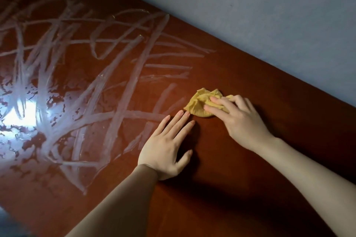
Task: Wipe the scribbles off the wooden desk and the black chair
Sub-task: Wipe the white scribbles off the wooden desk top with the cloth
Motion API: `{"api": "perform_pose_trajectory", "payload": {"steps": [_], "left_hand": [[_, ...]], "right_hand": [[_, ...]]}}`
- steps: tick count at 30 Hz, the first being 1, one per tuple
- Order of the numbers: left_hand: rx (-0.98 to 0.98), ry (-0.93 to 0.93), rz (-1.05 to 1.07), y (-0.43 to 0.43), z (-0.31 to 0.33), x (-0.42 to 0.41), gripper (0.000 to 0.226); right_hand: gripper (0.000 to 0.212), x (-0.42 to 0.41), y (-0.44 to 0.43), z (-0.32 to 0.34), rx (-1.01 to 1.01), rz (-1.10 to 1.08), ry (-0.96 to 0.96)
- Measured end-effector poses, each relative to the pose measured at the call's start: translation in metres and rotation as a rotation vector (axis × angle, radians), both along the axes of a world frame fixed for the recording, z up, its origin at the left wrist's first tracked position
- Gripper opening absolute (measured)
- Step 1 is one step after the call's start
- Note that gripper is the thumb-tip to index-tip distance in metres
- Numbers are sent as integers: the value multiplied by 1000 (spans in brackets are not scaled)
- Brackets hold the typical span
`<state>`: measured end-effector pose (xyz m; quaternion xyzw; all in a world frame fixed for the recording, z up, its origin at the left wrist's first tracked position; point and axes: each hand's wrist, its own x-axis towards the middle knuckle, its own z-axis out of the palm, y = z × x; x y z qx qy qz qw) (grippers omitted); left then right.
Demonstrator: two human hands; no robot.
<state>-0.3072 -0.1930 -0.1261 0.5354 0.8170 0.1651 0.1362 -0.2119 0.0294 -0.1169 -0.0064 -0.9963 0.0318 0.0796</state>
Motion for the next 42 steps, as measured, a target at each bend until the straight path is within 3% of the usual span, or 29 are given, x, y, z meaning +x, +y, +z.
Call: {"api": "perform_pose_trajectory", "payload": {"steps": [3, 10, 18, 24, 28, 34, 38, 42], "left_hand": [[5, -2, 2, 0, 0, 0, 73], [20, 7, 3, 1, -1, -1, 72], [24, -16, 5, -1, -2, -1, 72], [38, -14, 10, 0, -3, -1, 71], [50, -9, 18, 0, -3, -2, 71], [42, 7, 8, 0, -2, -1, 71], [36, 3, 6, -1, -2, 0, 70], [45, 2, 13, 1, -1, 0, 63]], "right_hand": [[53, 4, 28, 5, 0, -10, -13], [44, -62, 72, 13, -120, -290, -37], [47, -168, 39, 13, -152, -602, -124], [50, -168, -21, 11, -214, -346, -40], [47, -128, -42, -5, -262, -199, 66], [43, -54, -35, 0, -279, -54, 41], [47, -30, -6, 10, -231, -28, -19], [46, -43, 35, 16, -230, -161, -41]]}}
